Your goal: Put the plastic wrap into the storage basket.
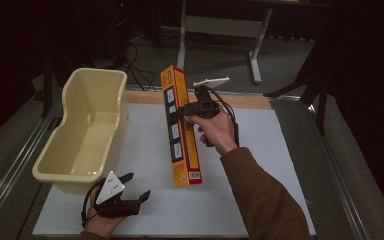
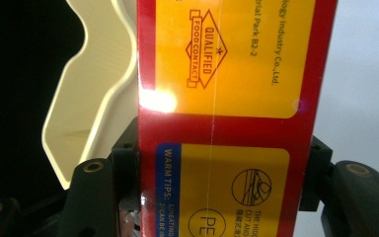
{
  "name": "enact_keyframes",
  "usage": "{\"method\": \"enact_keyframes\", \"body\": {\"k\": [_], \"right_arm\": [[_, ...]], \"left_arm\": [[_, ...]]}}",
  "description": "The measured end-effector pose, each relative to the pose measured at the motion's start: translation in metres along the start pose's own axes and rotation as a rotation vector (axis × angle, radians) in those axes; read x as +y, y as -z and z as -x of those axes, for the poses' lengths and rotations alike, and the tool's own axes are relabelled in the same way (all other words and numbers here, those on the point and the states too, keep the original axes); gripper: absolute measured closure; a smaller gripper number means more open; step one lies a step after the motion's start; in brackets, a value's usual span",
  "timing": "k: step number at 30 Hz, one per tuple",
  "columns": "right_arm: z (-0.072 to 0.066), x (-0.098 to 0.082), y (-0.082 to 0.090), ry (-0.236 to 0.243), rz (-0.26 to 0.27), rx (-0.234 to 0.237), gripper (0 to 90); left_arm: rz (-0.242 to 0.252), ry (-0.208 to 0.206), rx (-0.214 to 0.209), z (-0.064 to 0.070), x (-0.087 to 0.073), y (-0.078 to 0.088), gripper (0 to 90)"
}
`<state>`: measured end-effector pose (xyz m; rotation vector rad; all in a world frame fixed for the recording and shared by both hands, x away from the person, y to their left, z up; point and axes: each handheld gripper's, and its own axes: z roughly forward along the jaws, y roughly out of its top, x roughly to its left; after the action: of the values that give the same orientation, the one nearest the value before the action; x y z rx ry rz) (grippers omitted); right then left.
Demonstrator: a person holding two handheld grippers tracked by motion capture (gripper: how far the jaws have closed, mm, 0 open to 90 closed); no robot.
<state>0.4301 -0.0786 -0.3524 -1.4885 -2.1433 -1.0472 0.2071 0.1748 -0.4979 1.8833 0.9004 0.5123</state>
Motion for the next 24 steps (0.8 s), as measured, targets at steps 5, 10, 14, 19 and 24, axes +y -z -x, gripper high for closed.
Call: {"method": "enact_keyframes", "body": {"k": [5, 10, 14, 19, 24], "right_arm": [[-0.008, 0.007, -0.006, -0.013, 0.008, 0.035, 39.5], [-0.018, 0.019, -0.012, -0.050, 0.032, 0.083, 39.5], [-0.028, 0.028, -0.021, -0.080, 0.045, 0.123, 39.5], [-0.046, 0.038, -0.033, -0.075, 0.061, 0.124, 39.5], [-0.063, 0.045, -0.045, -0.079, 0.082, 0.139, 39.5]], "left_arm": [[0.000, 0.000, -0.003, 0.000, 0.000, 0.000, 20.2], [0.003, 0.002, -0.006, 0.000, 0.000, 0.000, 20.2], [0.001, -0.014, 0.002, 0.001, 0.000, 0.000, 20.2], [0.000, -0.026, 0.000, 0.003, 0.001, 0.000, 20.2], [0.007, -0.016, 0.000, 0.001, 0.001, 0.000, 20.2]]}}
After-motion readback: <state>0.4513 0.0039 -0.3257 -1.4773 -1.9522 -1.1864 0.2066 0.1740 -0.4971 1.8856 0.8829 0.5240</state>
